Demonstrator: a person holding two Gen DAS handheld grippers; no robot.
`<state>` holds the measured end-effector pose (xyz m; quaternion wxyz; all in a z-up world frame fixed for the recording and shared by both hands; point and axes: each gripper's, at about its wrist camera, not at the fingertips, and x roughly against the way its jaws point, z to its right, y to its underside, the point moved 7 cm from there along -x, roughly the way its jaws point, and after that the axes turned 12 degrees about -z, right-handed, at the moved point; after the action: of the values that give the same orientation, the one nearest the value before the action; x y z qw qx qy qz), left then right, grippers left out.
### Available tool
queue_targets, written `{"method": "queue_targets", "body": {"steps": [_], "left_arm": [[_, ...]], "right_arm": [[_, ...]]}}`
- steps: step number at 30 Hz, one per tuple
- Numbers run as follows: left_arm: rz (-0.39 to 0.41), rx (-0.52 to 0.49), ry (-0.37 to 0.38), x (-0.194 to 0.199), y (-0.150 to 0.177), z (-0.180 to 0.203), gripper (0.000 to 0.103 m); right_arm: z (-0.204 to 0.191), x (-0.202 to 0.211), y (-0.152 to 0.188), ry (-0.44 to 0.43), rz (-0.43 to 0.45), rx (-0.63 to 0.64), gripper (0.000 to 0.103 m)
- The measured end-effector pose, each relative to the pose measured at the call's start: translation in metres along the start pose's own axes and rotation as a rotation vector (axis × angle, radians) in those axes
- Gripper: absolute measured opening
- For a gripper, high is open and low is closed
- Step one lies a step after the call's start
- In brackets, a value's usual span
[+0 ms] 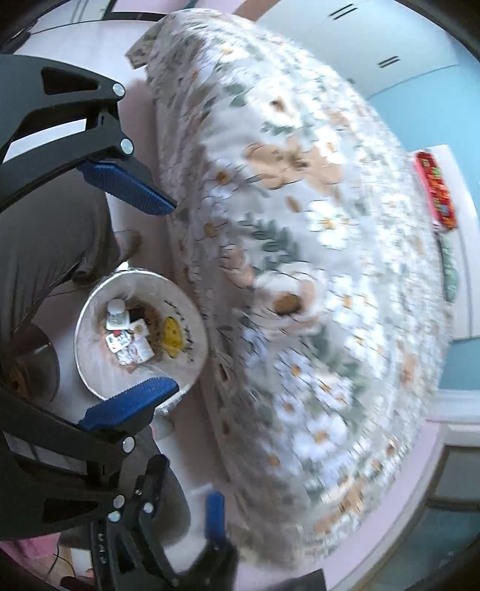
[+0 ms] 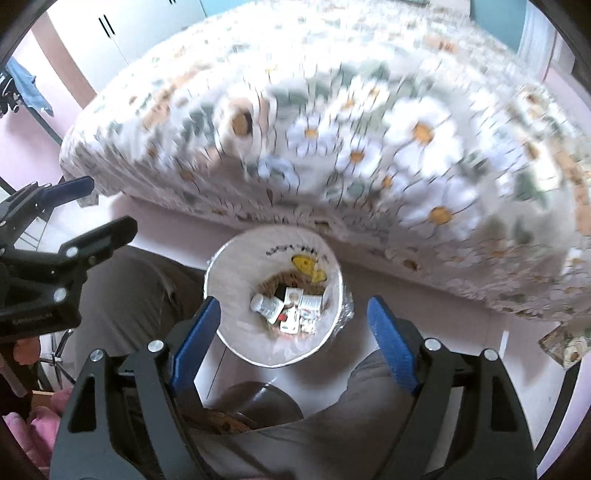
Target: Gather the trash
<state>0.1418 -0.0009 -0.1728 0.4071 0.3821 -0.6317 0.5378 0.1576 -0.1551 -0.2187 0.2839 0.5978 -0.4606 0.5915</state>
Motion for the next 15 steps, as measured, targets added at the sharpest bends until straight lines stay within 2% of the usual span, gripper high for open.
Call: {"method": "queue_targets", "body": {"steps": [4,9,15], "left_arm": [[0.066,-0.024,-0.001,0.032,0.005,0.006,0.094],[0.09,-0.061,0.014,0.061,0.018,0.017,0.095],[0.154,-0.062,-0.031,0.089,0.031,0.017,0.095]], "right_arm": [[-0.008,0.04,0.01,0.02,0.082,-0.007,0.081],[-0.017,0.087,0.027,0.075,0.217,-0.034,0.082],[-0.023,0.115,0.054,0.143,0.328,-0.079,0.083]]}}
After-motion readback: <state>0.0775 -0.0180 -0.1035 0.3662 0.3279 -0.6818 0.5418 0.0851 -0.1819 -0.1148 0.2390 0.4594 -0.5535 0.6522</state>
